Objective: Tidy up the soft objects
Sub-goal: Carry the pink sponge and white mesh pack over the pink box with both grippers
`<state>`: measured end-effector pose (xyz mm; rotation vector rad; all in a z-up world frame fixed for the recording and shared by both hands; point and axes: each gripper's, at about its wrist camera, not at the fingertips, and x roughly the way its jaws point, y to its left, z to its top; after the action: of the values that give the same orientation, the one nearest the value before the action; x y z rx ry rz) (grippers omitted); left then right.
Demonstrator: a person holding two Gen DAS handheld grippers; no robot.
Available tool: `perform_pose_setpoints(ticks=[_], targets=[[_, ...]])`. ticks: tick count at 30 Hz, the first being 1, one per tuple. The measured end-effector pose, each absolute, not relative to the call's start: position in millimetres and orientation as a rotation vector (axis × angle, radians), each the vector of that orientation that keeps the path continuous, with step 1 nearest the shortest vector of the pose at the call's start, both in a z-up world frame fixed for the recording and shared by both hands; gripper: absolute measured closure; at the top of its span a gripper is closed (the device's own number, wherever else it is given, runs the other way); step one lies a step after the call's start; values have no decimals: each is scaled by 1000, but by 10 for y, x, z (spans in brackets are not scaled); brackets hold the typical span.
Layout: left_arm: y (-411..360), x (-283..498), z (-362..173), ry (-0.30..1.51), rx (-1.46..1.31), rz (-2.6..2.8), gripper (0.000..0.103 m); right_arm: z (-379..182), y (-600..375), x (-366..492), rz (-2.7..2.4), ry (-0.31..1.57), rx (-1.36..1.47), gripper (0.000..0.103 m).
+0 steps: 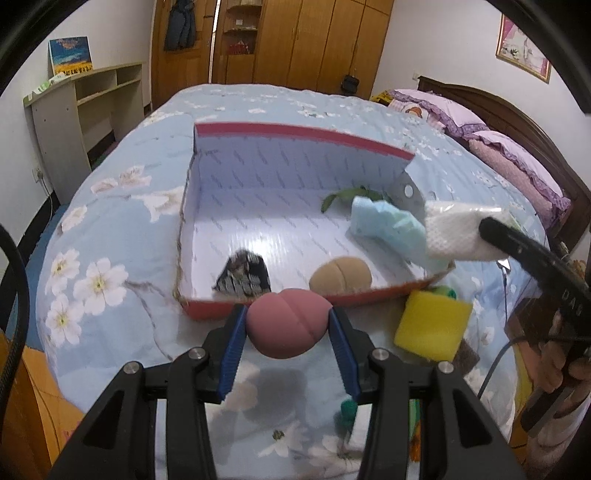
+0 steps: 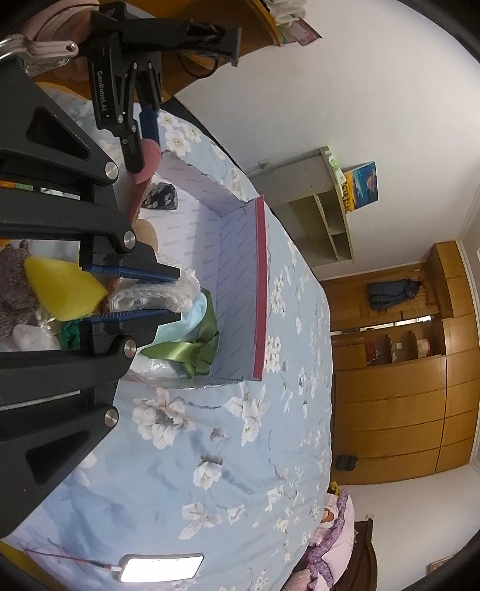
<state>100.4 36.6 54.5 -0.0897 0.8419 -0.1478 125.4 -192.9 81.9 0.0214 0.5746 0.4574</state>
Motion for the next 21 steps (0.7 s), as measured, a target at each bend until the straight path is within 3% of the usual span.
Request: perform_pose_setpoints(ticks=[21], targets=[[332, 1799, 545, 819, -76, -106, 56, 591, -1681, 1760, 463, 667, 55, 87]])
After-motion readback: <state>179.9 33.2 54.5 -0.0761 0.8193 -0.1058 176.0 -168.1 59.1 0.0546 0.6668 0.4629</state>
